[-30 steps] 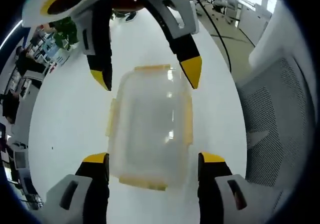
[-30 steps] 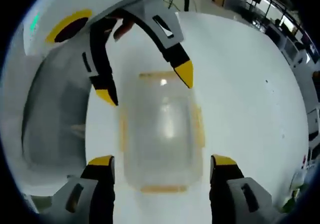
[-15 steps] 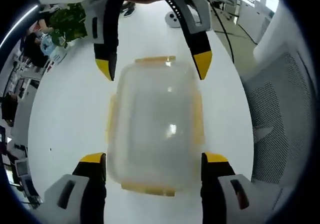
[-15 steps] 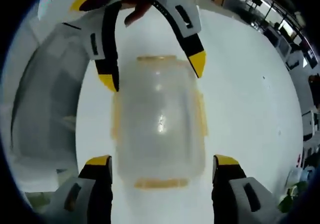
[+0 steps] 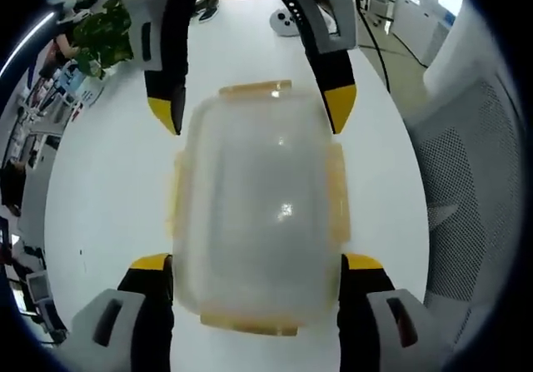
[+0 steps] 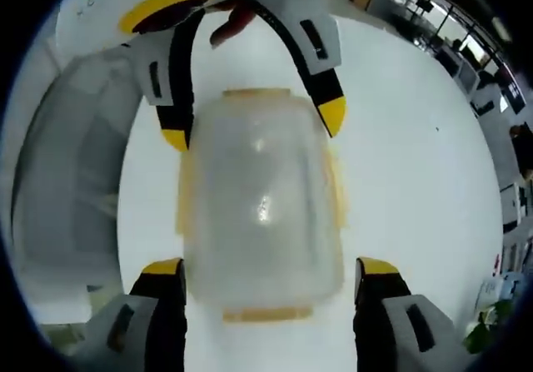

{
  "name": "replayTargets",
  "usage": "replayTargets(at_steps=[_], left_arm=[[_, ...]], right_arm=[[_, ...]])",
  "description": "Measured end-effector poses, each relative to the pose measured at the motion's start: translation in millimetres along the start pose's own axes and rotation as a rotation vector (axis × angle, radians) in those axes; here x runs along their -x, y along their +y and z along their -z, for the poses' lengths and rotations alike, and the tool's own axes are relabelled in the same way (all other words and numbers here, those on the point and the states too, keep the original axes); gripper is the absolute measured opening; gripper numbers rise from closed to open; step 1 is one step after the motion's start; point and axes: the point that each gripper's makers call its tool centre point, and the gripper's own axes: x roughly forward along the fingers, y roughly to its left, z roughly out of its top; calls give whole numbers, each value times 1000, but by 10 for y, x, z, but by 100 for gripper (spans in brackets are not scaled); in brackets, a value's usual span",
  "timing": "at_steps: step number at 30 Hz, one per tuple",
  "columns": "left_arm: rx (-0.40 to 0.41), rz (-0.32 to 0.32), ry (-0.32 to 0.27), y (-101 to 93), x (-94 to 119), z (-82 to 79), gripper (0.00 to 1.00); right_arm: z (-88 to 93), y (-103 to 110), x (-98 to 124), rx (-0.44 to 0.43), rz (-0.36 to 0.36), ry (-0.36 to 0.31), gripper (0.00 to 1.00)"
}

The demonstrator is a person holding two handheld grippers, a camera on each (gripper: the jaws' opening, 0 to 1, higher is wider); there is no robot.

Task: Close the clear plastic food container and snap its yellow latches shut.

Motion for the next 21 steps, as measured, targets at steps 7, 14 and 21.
replayTargets(at_steps=[7,14,21], left_arm=[[7,0,-2,0,0,0,82],[12,-2,-4,-1,4,-3,82],[21,-6,-9,-27,14,9,82]], right_arm=[[0,15,-9,-1,-5,5,79],[0,15,-14,-5,-2,7,79],[-14,42,-31,-2,0,21,79]])
